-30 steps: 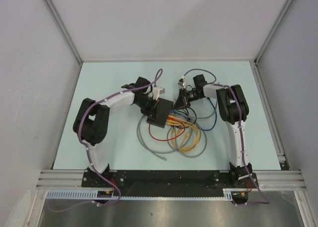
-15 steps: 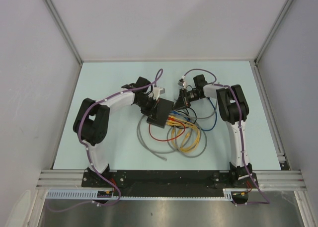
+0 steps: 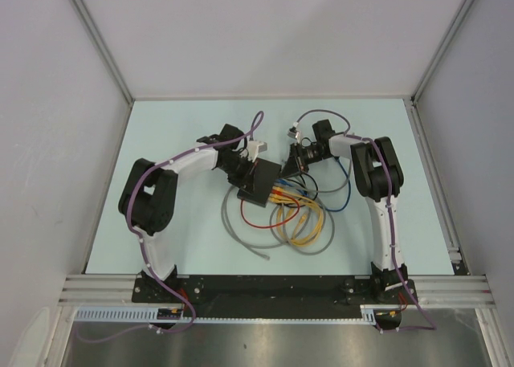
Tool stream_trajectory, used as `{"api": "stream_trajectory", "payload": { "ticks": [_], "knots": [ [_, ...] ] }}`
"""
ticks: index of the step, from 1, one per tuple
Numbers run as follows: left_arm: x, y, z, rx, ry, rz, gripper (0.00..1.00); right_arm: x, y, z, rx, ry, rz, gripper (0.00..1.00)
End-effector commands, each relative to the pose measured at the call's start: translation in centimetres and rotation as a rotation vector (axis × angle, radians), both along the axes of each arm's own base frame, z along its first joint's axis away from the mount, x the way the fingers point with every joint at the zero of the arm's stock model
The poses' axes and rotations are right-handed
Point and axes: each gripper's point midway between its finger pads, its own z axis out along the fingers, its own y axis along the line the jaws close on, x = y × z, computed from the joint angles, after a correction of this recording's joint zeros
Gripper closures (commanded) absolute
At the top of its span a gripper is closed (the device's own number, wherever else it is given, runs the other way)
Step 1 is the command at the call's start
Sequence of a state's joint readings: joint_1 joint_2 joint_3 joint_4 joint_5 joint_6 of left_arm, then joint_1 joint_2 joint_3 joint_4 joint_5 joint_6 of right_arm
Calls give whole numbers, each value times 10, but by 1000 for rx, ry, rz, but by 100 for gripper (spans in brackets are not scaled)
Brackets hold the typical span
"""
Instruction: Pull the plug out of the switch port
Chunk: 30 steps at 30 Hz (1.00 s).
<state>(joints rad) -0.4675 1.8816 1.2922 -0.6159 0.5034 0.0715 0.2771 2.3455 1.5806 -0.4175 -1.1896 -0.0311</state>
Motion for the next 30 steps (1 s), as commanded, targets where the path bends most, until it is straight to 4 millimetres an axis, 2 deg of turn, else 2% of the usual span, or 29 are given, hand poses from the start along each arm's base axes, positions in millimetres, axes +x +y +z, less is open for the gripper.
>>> {"api": "stream_trajectory", "payload": {
  "ticks": [1,4,5,6,8,18,20,21,22,23,25,30],
  "knots": [
    [-2,17,-30,117,6,-19,100,0,-21,-30,-155,-11,-38,98],
    [-2,17,-29,119,2,-20,100,-1,-18,-26,-132,-11,-27,98],
    [-2,17,-29,119,2,-20,100,-3,-18,-21,-98,-1,-19,98],
    [-2,17,-29,119,2,-20,100,-9,-14,-7,-6,30,5,97],
    [-2,17,-29,118,1,-21,100,-12,-10,-1,25,60,11,97],
    [-2,16,-29,118,-3,-25,100,-5,-19,-21,-116,23,-34,100],
    [-2,15,-29,119,-6,-27,100,1,-26,-29,-213,18,-81,100],
    [-2,15,-29,118,-3,-26,100,0,-27,-29,-239,78,-131,100],
    [-3,14,-29,119,-2,-29,100,7,-26,-25,-225,63,-170,100],
    [-3,14,-30,120,-1,-31,100,6,-22,-12,-189,74,-187,100],
    [-3,13,-30,118,-2,-31,100,-4,-18,-11,-185,100,-187,100],
    [-2,11,-30,116,-4,-35,100,5,-24,-14,-193,109,-227,100]
  ]
}}
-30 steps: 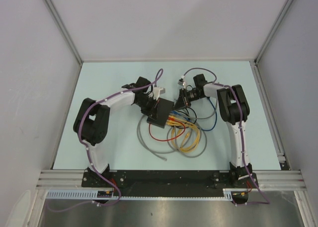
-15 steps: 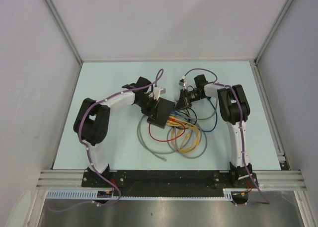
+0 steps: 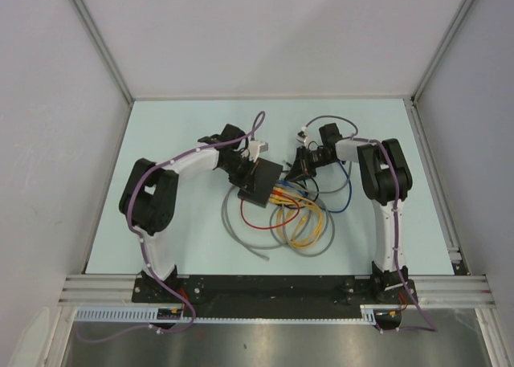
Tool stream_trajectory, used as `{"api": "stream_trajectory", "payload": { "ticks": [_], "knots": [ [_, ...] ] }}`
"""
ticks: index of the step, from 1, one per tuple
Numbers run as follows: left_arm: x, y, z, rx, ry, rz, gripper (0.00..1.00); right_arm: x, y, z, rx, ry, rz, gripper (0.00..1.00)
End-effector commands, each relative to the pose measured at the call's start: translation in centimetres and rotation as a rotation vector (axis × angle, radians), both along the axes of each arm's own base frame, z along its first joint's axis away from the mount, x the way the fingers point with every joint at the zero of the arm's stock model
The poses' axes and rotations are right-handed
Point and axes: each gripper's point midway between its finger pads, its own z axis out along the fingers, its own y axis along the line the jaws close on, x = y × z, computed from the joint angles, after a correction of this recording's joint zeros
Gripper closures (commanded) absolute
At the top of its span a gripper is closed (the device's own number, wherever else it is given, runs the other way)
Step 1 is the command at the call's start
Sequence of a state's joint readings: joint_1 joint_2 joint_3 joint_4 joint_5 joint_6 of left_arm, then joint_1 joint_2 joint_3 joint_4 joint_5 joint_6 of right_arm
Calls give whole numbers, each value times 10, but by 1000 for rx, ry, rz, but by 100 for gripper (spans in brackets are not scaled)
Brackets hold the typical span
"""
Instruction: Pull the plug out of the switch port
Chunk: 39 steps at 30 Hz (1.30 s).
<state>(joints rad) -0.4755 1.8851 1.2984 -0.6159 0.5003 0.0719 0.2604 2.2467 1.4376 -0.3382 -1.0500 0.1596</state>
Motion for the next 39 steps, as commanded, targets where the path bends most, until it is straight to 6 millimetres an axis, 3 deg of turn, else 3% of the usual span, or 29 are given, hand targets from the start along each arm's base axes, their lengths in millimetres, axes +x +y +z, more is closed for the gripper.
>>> {"api": "stream_trajectory", "payload": {
  "ticks": [1,9,14,17,24,36,39],
  "knots": [
    [-2,14,-30,116,0,-28,100,9,-8,-10,-71,10,-75,100],
    [-2,13,-29,114,-4,-31,100,9,-7,4,-48,-50,-41,100],
    [0,12,-24,103,-14,-29,100,5,-24,41,-87,-163,-15,100],
    [0,10,-22,92,-17,-32,100,6,-45,57,-149,-238,-21,100],
    [15,2,0,62,-64,-36,100,2,-105,46,-459,-300,-39,100],
    [30,-4,29,20,-122,-39,100,45,-214,36,-985,-407,-178,100],
    [28,-6,33,6,-114,-35,100,49,-231,37,-1053,-412,-191,100]
  ]
}}
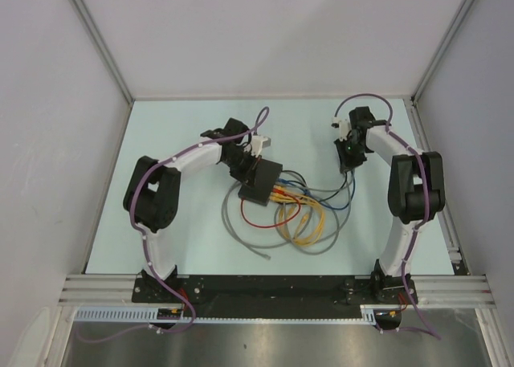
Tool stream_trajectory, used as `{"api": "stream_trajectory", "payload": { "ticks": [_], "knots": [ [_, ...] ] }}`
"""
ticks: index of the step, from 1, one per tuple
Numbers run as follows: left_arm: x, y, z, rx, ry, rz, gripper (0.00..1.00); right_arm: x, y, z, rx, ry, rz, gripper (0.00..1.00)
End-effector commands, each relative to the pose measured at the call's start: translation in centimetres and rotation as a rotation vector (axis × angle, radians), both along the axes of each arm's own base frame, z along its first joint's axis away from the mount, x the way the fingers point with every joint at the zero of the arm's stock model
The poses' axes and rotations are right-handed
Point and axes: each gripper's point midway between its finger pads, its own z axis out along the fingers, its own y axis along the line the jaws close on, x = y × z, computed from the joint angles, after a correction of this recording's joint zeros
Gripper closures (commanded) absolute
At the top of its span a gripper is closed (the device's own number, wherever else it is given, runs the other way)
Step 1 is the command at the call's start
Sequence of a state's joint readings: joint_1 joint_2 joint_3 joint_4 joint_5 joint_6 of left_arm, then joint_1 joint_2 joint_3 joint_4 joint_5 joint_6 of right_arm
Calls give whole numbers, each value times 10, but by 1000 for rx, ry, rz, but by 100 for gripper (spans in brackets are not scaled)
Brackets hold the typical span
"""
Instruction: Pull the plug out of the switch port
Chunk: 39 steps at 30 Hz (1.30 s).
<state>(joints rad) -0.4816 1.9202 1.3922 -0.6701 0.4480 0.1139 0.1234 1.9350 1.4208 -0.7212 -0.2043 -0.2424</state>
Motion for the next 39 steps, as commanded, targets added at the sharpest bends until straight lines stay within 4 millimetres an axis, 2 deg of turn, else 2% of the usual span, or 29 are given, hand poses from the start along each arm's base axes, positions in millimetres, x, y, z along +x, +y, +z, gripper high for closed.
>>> {"api": "stream_trajectory", "payload": {
  "ticks": [1,2,3,4,6,8,9,11,12,16,18,20,24,29,31,34,36,39],
  "knots": [
    [10,-5,29,-45,-68,-17,100,25,-54,21,-223,-102,-76,100],
    [10,-5,29,-48,-72,-17,99,24,-55,23,-218,-101,-83,92],
    [9,-5,29,-50,-72,-16,99,23,-48,25,-148,-93,-81,65],
    [10,-5,31,-50,-79,-18,99,21,-43,29,-103,-90,-74,56],
    [12,-6,36,-56,-91,-17,96,12,-31,47,-11,-90,-59,41],
    [13,-8,42,-70,-99,-16,91,-1,-21,65,41,-102,-9,37],
    [13,-9,43,-74,-100,-16,90,-13,-14,63,82,-83,25,35],
    [14,-11,46,-87,-100,-14,89,-37,-8,65,114,-53,112,33],
    [14,-11,47,-90,-102,-17,89,-53,-1,58,145,-4,150,33],
    [13,-11,45,-88,-96,-17,88,-95,8,39,159,108,245,34],
    [12,-11,44,-89,-91,-20,88,-108,17,39,202,105,309,34],
    [10,-10,42,-86,-86,-20,88,-129,29,29,195,149,376,34],
    [8,-10,39,-85,-75,-19,87,-151,41,14,133,215,425,34],
    [8,-8,41,-82,-86,-21,87,-157,43,-10,-7,227,408,35],
    [7,-7,40,-79,-87,-21,87,-159,33,-20,-80,230,389,39],
    [5,-6,39,-76,-89,-21,87,-161,21,-23,-121,242,367,45],
    [5,-5,37,-74,-87,-22,87,-166,20,-22,-102,259,365,46],
    [6,-6,38,-75,-93,-23,87,-160,10,-19,-108,243,333,46]
  ]
}}
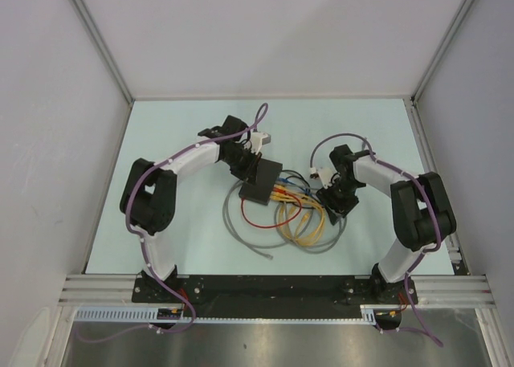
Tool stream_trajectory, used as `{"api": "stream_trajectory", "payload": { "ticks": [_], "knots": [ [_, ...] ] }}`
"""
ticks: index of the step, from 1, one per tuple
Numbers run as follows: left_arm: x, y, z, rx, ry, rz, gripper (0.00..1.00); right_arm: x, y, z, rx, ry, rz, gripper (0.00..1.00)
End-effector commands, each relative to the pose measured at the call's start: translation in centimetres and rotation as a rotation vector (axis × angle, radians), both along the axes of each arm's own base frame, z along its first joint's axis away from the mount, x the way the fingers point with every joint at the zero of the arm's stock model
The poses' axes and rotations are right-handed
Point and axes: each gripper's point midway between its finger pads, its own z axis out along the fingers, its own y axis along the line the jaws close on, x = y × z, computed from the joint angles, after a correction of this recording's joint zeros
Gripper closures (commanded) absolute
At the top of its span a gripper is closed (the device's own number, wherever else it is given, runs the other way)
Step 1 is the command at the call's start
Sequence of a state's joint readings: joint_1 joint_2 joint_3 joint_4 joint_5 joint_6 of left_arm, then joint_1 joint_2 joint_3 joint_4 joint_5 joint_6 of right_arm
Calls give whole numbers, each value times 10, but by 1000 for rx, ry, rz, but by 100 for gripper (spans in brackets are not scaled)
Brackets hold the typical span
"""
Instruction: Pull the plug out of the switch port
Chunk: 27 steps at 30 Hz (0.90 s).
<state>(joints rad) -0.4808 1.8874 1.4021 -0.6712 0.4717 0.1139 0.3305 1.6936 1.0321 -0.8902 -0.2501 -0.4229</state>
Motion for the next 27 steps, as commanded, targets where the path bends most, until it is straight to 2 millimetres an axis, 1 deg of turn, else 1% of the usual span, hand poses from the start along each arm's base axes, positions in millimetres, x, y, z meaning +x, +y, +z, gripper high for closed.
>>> {"api": "stream_trajectory", "payload": {
  "ticks": [1,4,5,7,9,10,11,12,13,14,15,16,17,19,20,21,22,24,25,26,27],
  "knots": [
    [4,-1,20,-36,-61,-13,87,9,-26,2,-61,-42,-59,46],
    [4,-2,21,-37,-60,-14,87,9,-45,-3,-121,-37,-50,46],
    [4,-2,20,-40,-59,-15,87,12,-57,-5,-169,-46,-40,46],
    [3,-2,19,-42,-50,-13,87,12,-71,-15,-231,-20,-41,46],
    [3,-3,20,-47,-46,-13,87,11,-95,-25,-292,19,-83,46],
    [3,-3,19,-46,-45,-14,87,14,-105,-28,-306,15,-115,46],
    [2,-3,19,-46,-44,-14,87,16,-115,-30,-325,13,-139,46],
    [2,-3,19,-46,-44,-14,87,19,-131,-32,-335,11,-175,46],
    [2,-3,19,-47,-43,-15,87,23,-139,-34,-340,-2,-188,46],
    [1,-3,20,-46,-45,-14,87,29,-144,-31,-353,-20,-189,46],
    [1,-2,19,-45,-44,-13,87,32,-156,-29,-350,-23,-235,46],
    [0,-2,19,-46,-41,-14,87,35,-158,-26,-341,-26,-244,46],
    [0,-2,19,-48,-40,-15,87,38,-155,-23,-319,-33,-251,46],
    [-1,-2,19,-48,-38,-15,87,49,-146,-10,-259,-61,-249,46],
    [0,-3,19,-49,-39,-14,86,56,-127,0,-146,-89,-239,46],
    [0,-3,20,-50,-37,-13,85,60,-114,11,-89,-101,-219,45],
    [1,-4,22,-53,-38,-13,85,64,-91,21,37,-114,-179,44],
    [2,-5,26,-59,-42,-13,84,67,-66,49,150,-153,-113,42],
    [3,-6,31,-64,-49,-14,83,69,-51,61,231,-177,-78,40],
    [4,-7,34,-69,-51,-14,82,68,-38,74,268,-201,-39,39],
    [4,-7,36,-71,-54,-16,81,66,-30,82,301,-202,-30,39]
  ]
}}
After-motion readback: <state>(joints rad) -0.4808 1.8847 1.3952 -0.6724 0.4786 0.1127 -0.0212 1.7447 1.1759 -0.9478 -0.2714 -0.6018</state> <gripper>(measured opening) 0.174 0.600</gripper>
